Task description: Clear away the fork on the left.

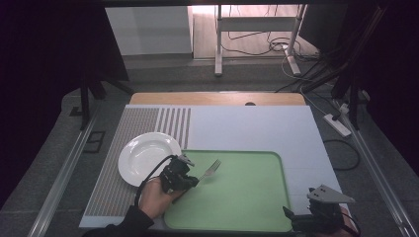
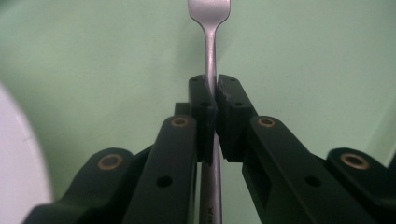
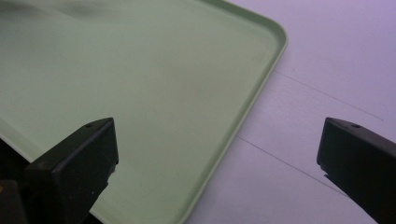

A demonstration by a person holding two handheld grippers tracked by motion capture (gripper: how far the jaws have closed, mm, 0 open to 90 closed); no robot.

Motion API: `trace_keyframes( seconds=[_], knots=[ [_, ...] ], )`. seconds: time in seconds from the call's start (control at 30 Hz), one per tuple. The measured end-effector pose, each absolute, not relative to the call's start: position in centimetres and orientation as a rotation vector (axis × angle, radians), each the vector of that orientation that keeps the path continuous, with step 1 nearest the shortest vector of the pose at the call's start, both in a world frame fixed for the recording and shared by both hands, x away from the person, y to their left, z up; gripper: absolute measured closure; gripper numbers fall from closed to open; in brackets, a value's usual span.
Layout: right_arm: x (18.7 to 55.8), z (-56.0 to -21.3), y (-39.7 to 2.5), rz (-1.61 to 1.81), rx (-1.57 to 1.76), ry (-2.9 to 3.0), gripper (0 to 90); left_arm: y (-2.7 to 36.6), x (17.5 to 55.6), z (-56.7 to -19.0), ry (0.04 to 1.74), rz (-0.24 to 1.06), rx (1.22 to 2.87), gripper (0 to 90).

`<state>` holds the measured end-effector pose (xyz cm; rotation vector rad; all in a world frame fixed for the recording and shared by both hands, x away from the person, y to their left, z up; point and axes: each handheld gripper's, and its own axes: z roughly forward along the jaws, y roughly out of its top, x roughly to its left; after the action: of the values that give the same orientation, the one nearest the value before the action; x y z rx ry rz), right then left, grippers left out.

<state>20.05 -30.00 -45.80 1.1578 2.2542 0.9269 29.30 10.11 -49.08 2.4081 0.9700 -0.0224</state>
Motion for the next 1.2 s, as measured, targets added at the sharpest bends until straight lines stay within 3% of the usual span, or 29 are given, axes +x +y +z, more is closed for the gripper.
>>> trace_keyframes(
  seconds=[0.33, 0.5, 0.63, 0.93, 1.2],
  knots=[
    [20.0, -45.8, -30.0, 0.928, 1.152, 2.260, 0.0, 8.2, 29.3, -51.0, 0.963, -0.021, 2.473, 84.1],
    [20.1, -45.8, -30.0, 0.927, 1.150, 2.262, 0.0, 8.0, 29.5, -50.2, 0.926, 0.022, 2.425, 80.5],
    [20.1, -45.8, -29.9, 0.921, 1.149, 2.264, 0.0, 7.3, 29.9, -49.8, 0.852, -0.004, 2.404, 89.1],
    [20.1, -45.8, -29.9, 0.918, 1.147, 2.268, 0.0, 4.3, 30.8, -51.3, 0.809, -0.027, 2.444, 89.2],
    [20.1, -45.9, -29.9, 0.919, 1.143, 2.273, 0.0, 5.6, 31.7, -51.5, 0.899, 0.034, 2.423, 89.2]
  ],
)
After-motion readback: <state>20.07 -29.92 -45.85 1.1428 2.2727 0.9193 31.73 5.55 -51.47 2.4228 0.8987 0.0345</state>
